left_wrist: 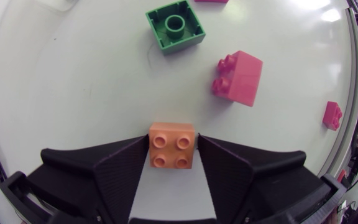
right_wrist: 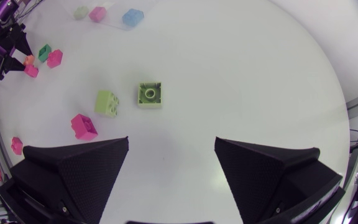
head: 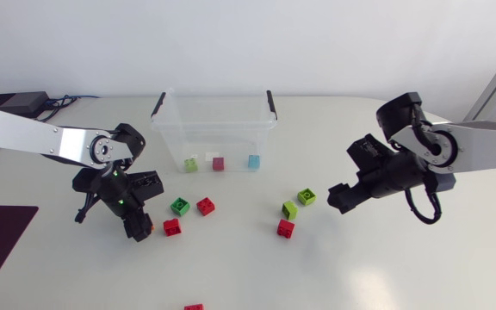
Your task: Pick up the duplo bricks and place them in the container
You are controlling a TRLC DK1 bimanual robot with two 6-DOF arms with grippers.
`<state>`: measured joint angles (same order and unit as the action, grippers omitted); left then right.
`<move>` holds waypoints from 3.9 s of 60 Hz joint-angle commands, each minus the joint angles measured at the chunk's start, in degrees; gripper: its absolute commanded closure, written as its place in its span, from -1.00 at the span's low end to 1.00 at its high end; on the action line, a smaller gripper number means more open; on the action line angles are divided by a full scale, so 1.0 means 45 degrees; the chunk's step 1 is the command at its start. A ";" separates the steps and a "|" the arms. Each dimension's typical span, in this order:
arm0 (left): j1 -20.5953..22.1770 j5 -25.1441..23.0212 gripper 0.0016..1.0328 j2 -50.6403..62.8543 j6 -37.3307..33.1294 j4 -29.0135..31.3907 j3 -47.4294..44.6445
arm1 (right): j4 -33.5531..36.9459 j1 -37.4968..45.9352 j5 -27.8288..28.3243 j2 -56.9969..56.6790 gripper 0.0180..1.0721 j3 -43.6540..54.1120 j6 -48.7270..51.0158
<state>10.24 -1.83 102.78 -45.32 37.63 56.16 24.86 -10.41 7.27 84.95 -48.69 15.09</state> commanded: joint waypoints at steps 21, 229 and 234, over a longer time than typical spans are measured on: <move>-0.0244 -0.0708 0.47 -0.1122 -0.0573 0.2010 0.0899 | -0.0798 -0.1318 -0.0736 0.3603 -0.77 -0.2150 0.0084; 0.2353 -0.1782 0.49 -0.6083 0.2395 -0.3947 -0.0293 | 0.0198 -0.4092 -0.2045 0.4892 0.05 -0.3282 -0.2963; 0.2275 -0.1821 0.49 -0.5848 0.3040 -0.4494 0.0156 | 0.0256 -0.4092 -0.2045 0.5107 0.21 -0.3321 -0.2983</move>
<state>21.08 -9.17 75.90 -35.38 18.83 54.30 25.65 -29.08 -1.58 106.32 -62.81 2.94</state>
